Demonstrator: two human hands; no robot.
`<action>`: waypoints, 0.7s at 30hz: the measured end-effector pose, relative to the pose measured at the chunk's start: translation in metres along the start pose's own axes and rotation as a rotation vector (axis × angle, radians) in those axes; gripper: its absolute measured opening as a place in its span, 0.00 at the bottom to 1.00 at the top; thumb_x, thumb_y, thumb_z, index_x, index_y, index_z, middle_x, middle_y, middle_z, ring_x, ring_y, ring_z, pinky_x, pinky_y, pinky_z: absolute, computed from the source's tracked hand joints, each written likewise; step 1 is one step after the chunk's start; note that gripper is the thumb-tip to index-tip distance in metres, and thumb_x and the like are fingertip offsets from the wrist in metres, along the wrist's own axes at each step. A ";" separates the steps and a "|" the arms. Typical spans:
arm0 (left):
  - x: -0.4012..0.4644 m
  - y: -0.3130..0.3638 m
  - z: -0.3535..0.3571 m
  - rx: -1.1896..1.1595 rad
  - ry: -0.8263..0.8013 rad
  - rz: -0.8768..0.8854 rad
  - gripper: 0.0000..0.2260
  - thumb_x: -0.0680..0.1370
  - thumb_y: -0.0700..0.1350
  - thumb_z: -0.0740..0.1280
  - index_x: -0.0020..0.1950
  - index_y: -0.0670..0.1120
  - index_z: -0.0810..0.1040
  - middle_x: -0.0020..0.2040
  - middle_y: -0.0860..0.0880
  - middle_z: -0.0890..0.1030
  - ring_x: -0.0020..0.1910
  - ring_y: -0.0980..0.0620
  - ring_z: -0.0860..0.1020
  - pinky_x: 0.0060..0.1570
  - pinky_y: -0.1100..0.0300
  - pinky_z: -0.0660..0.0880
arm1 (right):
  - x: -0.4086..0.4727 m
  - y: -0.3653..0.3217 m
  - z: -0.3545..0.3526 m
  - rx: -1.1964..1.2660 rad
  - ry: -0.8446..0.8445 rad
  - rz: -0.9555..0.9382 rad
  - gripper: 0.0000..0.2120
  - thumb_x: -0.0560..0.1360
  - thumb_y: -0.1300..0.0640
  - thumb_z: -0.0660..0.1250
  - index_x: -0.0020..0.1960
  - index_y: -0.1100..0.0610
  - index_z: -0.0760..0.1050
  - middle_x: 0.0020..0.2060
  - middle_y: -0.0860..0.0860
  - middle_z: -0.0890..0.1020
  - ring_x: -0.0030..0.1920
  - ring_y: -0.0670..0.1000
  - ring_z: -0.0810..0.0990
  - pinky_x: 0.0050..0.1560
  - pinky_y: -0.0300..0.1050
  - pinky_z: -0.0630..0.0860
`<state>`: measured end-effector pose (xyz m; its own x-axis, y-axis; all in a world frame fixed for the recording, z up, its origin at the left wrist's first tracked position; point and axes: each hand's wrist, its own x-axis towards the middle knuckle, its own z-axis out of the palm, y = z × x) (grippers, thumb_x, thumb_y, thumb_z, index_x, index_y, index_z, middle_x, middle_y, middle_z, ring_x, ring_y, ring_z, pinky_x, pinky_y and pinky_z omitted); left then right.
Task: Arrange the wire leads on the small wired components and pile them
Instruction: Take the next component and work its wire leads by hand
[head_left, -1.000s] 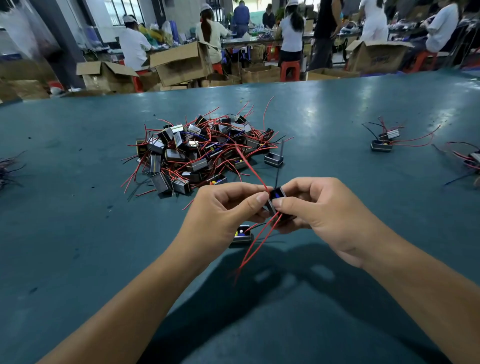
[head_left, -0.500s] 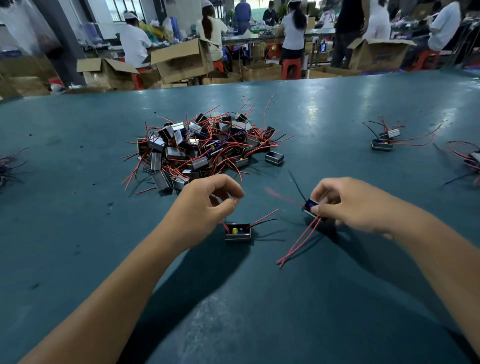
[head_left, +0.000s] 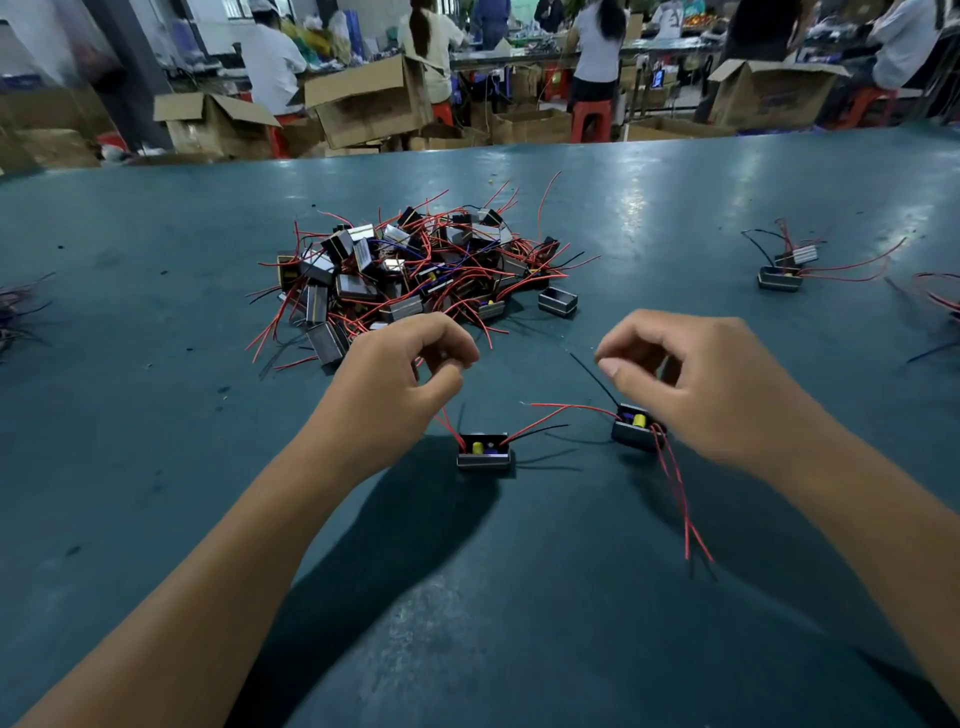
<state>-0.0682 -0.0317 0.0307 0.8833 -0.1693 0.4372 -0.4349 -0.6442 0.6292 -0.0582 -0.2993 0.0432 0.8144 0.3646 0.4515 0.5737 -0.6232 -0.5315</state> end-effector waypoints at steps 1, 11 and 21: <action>0.000 0.001 0.000 0.001 0.004 0.007 0.11 0.78 0.38 0.67 0.46 0.55 0.81 0.42 0.57 0.80 0.35 0.43 0.75 0.37 0.54 0.74 | -0.002 -0.006 0.006 -0.018 -0.051 -0.038 0.03 0.76 0.56 0.70 0.44 0.50 0.79 0.33 0.43 0.80 0.35 0.43 0.76 0.37 0.30 0.69; -0.003 0.002 -0.004 0.331 -0.536 0.011 0.17 0.74 0.57 0.74 0.61 0.56 0.80 0.50 0.63 0.80 0.55 0.59 0.74 0.62 0.59 0.68 | -0.010 -0.011 0.033 -0.342 -0.339 -0.161 0.11 0.78 0.43 0.60 0.49 0.47 0.77 0.41 0.42 0.74 0.44 0.46 0.73 0.44 0.44 0.70; -0.004 -0.003 -0.001 0.357 -0.494 0.026 0.14 0.72 0.60 0.75 0.55 0.56 0.83 0.43 0.64 0.78 0.46 0.65 0.71 0.57 0.61 0.61 | -0.014 -0.019 0.024 -0.310 -0.421 -0.347 0.06 0.77 0.48 0.67 0.45 0.48 0.81 0.39 0.42 0.77 0.37 0.41 0.71 0.36 0.39 0.69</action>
<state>-0.0700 -0.0285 0.0277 0.8870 -0.4595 0.0456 -0.4475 -0.8310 0.3304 -0.0784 -0.2758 0.0298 0.5859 0.7837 0.2061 0.8104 -0.5682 -0.1429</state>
